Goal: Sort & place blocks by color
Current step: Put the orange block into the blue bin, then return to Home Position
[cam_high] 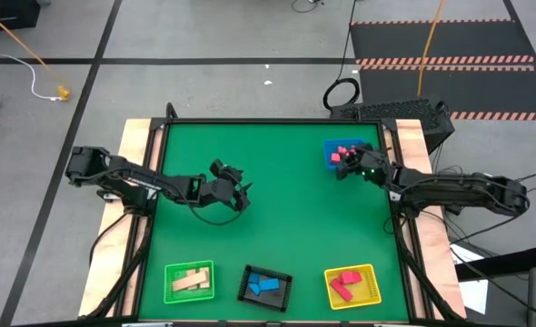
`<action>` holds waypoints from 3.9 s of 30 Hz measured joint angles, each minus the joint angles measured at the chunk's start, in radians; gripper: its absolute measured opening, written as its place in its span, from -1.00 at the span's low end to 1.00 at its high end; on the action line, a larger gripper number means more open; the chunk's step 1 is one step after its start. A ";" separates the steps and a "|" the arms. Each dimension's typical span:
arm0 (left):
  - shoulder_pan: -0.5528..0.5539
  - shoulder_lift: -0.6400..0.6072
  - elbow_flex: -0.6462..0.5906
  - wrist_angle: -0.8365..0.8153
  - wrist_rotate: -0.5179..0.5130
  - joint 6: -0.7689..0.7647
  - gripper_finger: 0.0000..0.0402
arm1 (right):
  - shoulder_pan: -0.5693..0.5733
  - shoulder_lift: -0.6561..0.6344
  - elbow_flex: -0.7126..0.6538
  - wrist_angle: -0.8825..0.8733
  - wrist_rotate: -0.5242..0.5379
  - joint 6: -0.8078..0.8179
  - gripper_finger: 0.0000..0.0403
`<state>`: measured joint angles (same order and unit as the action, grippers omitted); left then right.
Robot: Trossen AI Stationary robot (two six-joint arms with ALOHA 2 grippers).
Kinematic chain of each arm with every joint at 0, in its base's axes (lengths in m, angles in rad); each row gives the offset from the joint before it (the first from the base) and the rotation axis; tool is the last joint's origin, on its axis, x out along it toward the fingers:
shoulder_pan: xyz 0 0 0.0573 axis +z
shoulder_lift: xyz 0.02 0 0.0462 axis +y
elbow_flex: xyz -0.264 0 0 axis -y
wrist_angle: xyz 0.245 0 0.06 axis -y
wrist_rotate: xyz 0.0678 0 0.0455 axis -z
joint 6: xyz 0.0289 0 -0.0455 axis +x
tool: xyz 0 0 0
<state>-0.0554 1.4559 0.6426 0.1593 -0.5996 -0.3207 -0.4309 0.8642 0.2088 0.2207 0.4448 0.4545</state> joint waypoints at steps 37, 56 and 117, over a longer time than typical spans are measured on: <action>-0.002 -0.500 0.000 -0.386 0.197 0.081 0.26 | -0.014 -0.048 -0.004 0.119 -0.215 -0.028 0.29; -0.114 -0.899 -0.011 -0.743 0.066 -0.108 0.26 | -0.014 -0.051 -0.004 0.056 -0.215 0.027 0.28; -0.187 -0.950 -0.615 0.128 0.052 -0.042 0.26 | -0.014 -0.096 -0.004 0.058 -0.214 0.031 0.28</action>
<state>-0.2420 0.5056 0.0279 0.2873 -0.5476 -0.3623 -0.4454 0.7687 0.2047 0.2789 0.2310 0.4858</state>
